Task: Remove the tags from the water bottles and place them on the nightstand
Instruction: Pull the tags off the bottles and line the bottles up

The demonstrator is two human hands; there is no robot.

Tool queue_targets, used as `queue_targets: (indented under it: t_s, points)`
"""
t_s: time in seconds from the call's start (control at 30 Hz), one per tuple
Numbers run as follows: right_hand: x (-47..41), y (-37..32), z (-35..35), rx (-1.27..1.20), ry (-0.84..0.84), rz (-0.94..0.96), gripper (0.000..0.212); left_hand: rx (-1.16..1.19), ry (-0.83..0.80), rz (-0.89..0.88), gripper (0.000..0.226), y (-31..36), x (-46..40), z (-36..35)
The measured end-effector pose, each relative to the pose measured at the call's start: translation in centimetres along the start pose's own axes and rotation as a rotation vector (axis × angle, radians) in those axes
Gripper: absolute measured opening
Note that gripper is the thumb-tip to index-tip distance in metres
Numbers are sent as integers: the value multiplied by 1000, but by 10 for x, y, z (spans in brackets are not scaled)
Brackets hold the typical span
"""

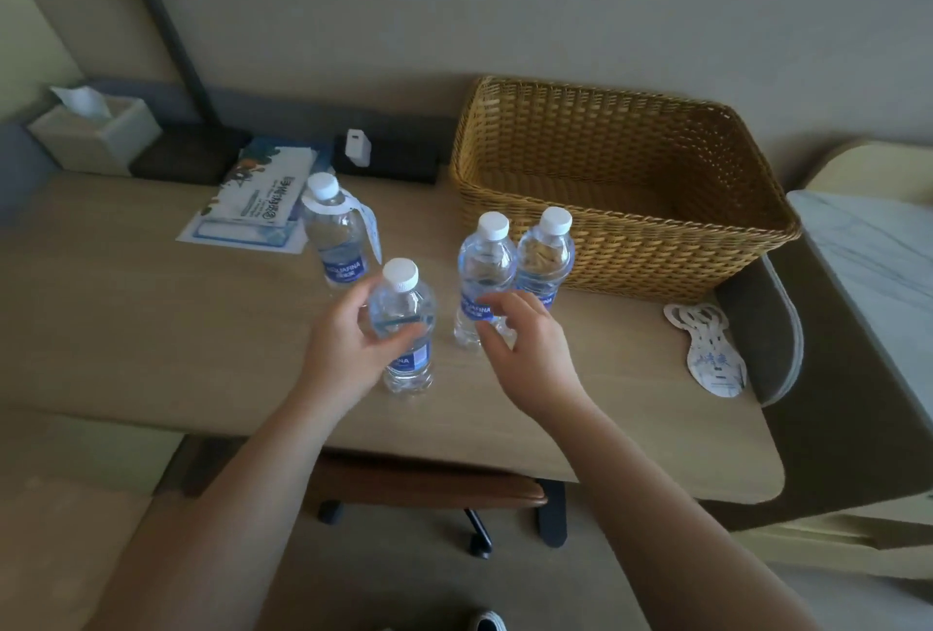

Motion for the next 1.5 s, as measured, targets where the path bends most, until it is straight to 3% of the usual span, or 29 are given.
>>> queue_targets:
  t_s: [0.23,0.4,0.5,0.7,0.93,1.3,1.4,1.5]
  points:
    - [-80,-46,-65,-4,-147,53,36,-31,91,39,43,-21,-6,49]
    - [-150,-67,-103,59,-235,54,80,-42,117,62,47,-30,-12,69]
    - [-169,-74,-119,75,-340,108,91,-18,99,57,55,-33,-12,70]
    - [-173,-76,-130,38,-408,106,85,-25,120,36,60,-34,-11,68]
    - [-150,-71,-117,20,-298,106,58,-64,113,30,60,-33,-12,68]
    - [-75,-49,-73,70,-158,37,46,-62,63,42,64,-22,-5,65]
    - [-56,-45,-64,77,-150,56,49,-109,148,23,76,-17,3,64]
    - [-42,-41,-56,60,-132,58,46,-273,317,-189,79,6,25,62]
Point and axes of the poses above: each hand's wrist, its own x-axis away from the middle knuckle, its own z-axis out of the back of the hand, y = z × x, the point moved 4 cm from there along -x, towards the middle knuckle, and after that the axes turned 2 degrees about -x, right-handed, at the moved point
